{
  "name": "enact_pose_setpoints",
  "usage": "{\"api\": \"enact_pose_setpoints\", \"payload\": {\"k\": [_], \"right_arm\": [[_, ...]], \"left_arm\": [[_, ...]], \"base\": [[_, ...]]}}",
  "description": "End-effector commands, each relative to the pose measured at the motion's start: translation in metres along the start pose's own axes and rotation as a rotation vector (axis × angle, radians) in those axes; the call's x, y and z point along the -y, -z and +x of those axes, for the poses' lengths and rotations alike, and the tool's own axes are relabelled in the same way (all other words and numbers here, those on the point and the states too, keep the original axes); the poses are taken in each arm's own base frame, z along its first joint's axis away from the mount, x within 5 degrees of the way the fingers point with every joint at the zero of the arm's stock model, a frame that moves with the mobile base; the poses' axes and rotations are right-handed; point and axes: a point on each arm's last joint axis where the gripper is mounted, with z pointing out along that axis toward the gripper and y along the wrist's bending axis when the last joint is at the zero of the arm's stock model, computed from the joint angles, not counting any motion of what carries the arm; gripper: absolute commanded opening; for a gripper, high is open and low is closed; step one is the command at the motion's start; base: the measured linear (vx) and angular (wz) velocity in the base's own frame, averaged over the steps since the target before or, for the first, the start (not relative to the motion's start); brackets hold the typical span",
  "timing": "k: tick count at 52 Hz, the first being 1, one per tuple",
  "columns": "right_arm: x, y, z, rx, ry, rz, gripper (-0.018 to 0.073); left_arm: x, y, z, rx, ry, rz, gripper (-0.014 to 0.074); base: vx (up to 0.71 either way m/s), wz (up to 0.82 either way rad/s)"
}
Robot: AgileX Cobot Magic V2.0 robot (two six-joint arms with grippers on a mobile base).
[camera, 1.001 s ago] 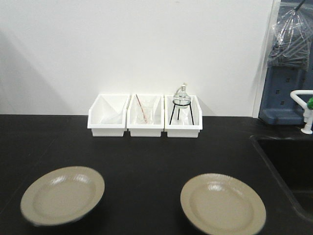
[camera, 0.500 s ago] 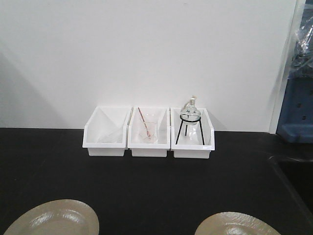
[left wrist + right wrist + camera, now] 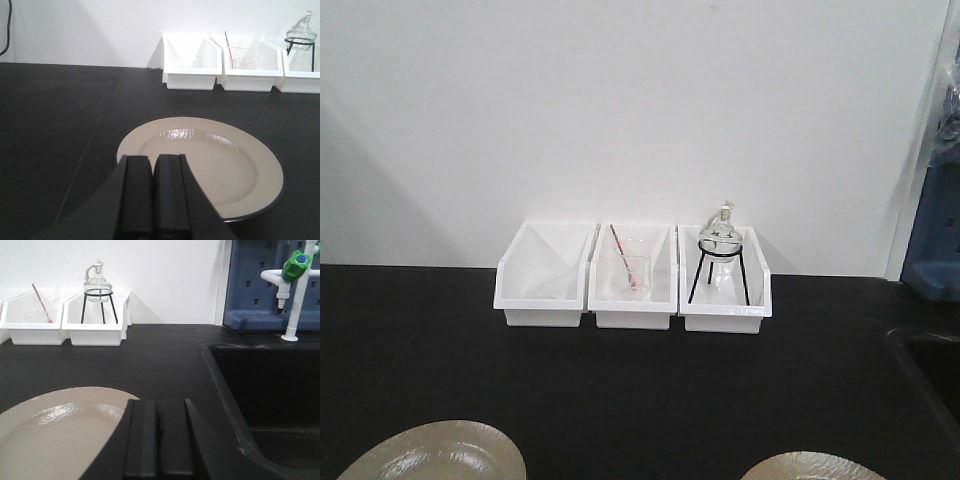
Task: Arrange circular plates on left workspace
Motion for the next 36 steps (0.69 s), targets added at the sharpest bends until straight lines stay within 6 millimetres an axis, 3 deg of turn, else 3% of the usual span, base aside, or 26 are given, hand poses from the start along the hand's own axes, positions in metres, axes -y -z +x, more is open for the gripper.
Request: {"api": "enact_pose_setpoints", "payload": {"k": [1, 11, 19, 25, 32, 36], "right_arm": [[0.0, 0.0, -0.001, 0.074, 0.014, 0.005, -0.0004], [0.0, 0.0, -0.005, 0.113, 0.013, 0.005, -0.0004], [0.0, 0.002, -0.016, 0.235, 0.002, 0.004, -0.0004], [0.001, 0.009, -0.035, 0.431, -0.031, 0.004, -0.0004], [0.004, 0.013, -0.048, 0.473, -0.163, 0.0, -0.0004], [0.004, 0.015, -0.056, 0.483, -0.183, 0.0, -0.0004]], "left_arm": [[0.0, 0.0, -0.001, 0.073, 0.01, 0.003, 0.0002], [0.0, 0.001, -0.008, 0.133, 0.006, 0.001, 0.0002], [-0.001, 0.01, -0.041, 0.427, 0.102, 0.007, 0.0002], [-0.003, 0.015, -0.072, 0.465, 0.316, 0.032, 0.0002], [-0.007, -0.011, -0.104, 0.355, 0.525, 0.001, 0.0002], [-0.007, -0.039, -0.128, 0.264, 0.505, -0.027, 0.0002]], "base": [[0.0, 0.0], [0.0, 0.0], [0.0, 0.0], [0.0, -0.01], [0.01, -0.03], [0.0, 0.0]]}}
